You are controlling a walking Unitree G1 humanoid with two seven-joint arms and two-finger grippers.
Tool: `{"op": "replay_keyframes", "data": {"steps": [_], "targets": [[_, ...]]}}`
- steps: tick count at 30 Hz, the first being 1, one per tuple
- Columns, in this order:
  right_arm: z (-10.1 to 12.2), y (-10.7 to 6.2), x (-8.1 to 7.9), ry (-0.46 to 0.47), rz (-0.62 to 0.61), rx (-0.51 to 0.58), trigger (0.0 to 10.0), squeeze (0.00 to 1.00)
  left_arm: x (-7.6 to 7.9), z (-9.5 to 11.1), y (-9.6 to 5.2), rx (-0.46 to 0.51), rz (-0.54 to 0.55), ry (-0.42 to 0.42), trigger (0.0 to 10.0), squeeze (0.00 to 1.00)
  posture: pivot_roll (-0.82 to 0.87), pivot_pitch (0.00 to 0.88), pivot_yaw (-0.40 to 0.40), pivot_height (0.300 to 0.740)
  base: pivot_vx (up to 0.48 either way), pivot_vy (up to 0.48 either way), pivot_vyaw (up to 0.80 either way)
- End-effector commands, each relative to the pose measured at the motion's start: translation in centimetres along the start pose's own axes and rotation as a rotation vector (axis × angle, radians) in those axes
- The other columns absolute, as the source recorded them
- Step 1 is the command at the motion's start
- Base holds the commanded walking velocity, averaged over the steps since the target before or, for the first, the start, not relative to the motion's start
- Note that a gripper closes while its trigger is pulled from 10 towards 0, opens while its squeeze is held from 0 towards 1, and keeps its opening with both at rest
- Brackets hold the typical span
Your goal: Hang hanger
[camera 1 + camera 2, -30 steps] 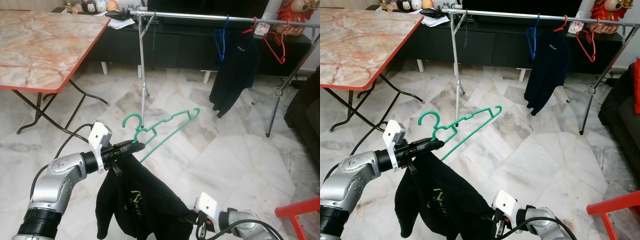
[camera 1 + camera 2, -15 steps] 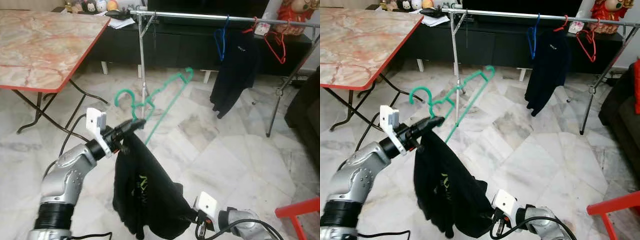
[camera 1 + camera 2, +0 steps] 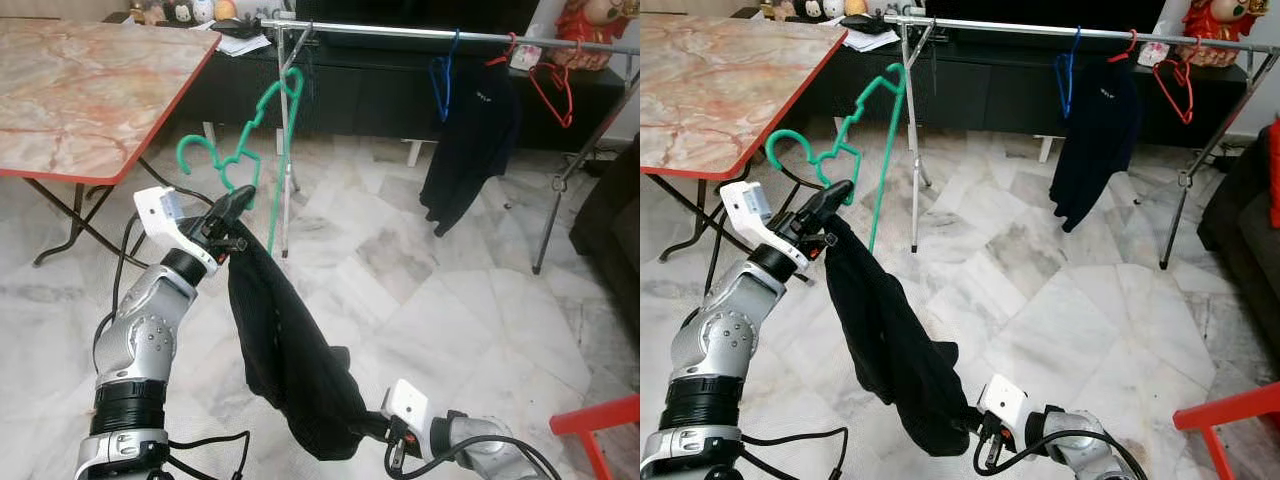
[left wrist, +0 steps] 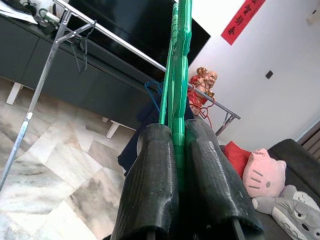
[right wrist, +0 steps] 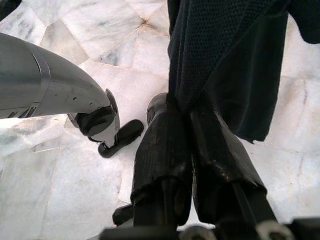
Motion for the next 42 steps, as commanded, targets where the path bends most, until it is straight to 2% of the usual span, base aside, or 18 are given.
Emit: {"op": "replay_keyframes", "data": {"steps": [1,2,3,5,7,9,11,14,15,17,18,20,21,23,31,32,41,42], "targets": [[-0.6,-0.2,-0.2,0.007,0.012,-0.024,0.0,0.0,1.4,0.6,0.2,-0.034,-0.118,0.105,10.0,0.0,0.03,0.051,-0.072,0.74,0.0,0.0,0.0],[-0.6,-0.2,-0.2,0.007,0.011,-0.024,0.0,0.0,1.8,-0.1,-0.1,-0.092,-0.169,0.167,10.0,0.0,0.03,0.052,-0.072,0.74,0.0,0.0,0.0],[-0.6,-0.2,-0.2,0.007,0.011,-0.024,0.0,0.0,1.8,-0.1,-0.1,-0.092,-0.169,0.167,10.0,0.0,0.03,0.052,-0.072,0.74,0.0,0.0,0.0],[-0.6,-0.3,-0.2,0.007,0.007,-0.024,0.0,0.0,2.4,-1.3,-0.8,-0.196,-0.278,0.248,10.0,0.0,0.03,0.053,-0.071,0.74,0.0,0.0,0.0],[-0.6,-0.3,-0.1,0.006,0.006,-0.024,0.0,0.0,2.6,-1.6,-1.1,-0.225,-0.311,0.259,10.0,0.0,0.03,0.053,-0.071,0.74,0.0,0.0,0.0],[-0.6,-0.4,0.0,0.001,-0.003,-0.03,0.0,0.0,3.0,-2.4,-2.5,-0.342,-0.441,0.306,10.0,0.0,0.03,0.054,-0.07,0.74,0.0,0.0,0.0],[-0.6,-0.5,0.1,-0.005,-0.005,-0.035,0.0,0.0,3.1,-2.9,-3.4,-0.419,-0.514,0.338,10.0,0.0,0.03,0.054,-0.071,0.74,0.0,0.0,0.0],[-0.6,-0.5,0.1,-0.009,-0.004,-0.039,0.0,0.0,2.7,-3.5,-4.4,-0.517,-0.564,0.4,10.0,0.0,0.03,0.055,-0.071,0.74,0.0,0.0,0.0],[-0.7,-0.5,0.1,-0.011,-0.004,-0.042,0.0,0.0,2.3,-4.1,-5.1,-0.587,-0.589,0.451,10.0,0.0,0.03,0.055,-0.071,0.74,0.0,0.0,0.0],[-0.7,-0.5,0.1,-0.013,-0.003,-0.044,0.0,0.0,1.7,-4.7,-5.8,-0.667,-0.612,0.518,10.0,0.0,0.04,0.056,-0.07,0.74,0.0,0.0,0.0],[-0.7,-0.5,0.1,-0.013,-0.003,-0.044,0.0,0.0,1.7,-4.7,-5.8,-0.667,-0.612,0.518,10.0,0.0,0.04,0.056,-0.07,0.74,0.0,0.0,0.0],[-0.7,-0.4,0.0,-0.02,0.001,-0.049,0.0,0.0,1.0,-5.4,-6.8,-0.773,-0.64,0.595,10.0,0.0,0.04,0.056,-0.07,0.74,0.0,0.0,0.0],[-0.7,-0.4,0.0,-0.02,0.001,-0.049,0.0,0.0,1.0,-5.4,-6.8,-0.773,-0.64,0.595,10.0,0.0,0.04,0.056,-0.07,0.74,0.0,0.0,0.0],[-0.7,-0.4,0.0,-0.026,0.008,-0.054,0.0,0.0,0.3,-6.1,-7.7,-0.859,-0.663,0.656,10.0,0.0,0.04,0.055,-0.069,0.74,0.0,0.0,0.0],[-1.0,-0.2,-0.2,-0.041,0.015,-0.081,0.0,0.0,-0.8,-7.3,-8.9,-0.988,-0.687,0.75,10.0,0.0,0.04,0.055,-0.067,0.74,0.0,0.0,0.0],[-1.1,-0.2,-0.3,-0.048,0.011,-0.095,10.0,0.0,-1.3,-7.8,-9.4,-1.035,-0.699,0.792,10.0,0.0,0.04,0.054,-0.066,0.74,0.0,0.0,0.0],[-1.6,-0.1,-0.7,-0.054,0.039,-0.128,10.0,0.0,-1.3,-8.3,-9.8,-1.056,-0.73,0.794,10.0,0.0,0.04,0.055,-0.064,0.74,0.0,0.0,0.0],[-1.7,-0.1,-0.7,-0.062,0.044,-0.14,10.0,0.32,-1.3,-8.4,-9.8,-1.056,-0.735,0.797,10.0,0.0,0.04,0.055,-0.064,0.74,0.0,0.0,0.0]]}}
Point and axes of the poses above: a point about 5 cm out from each wrist's last joint towards the gripper, its own y axis pointing out of the wrist towards the gripper, its own z axis along the axis of the wrist's last joint, x = y × z, the point moved 1 cm from there along y, pointing out of the wrist towards the gripper, and after that the axes turned 5 degrees about y, right-handed, at the moved point
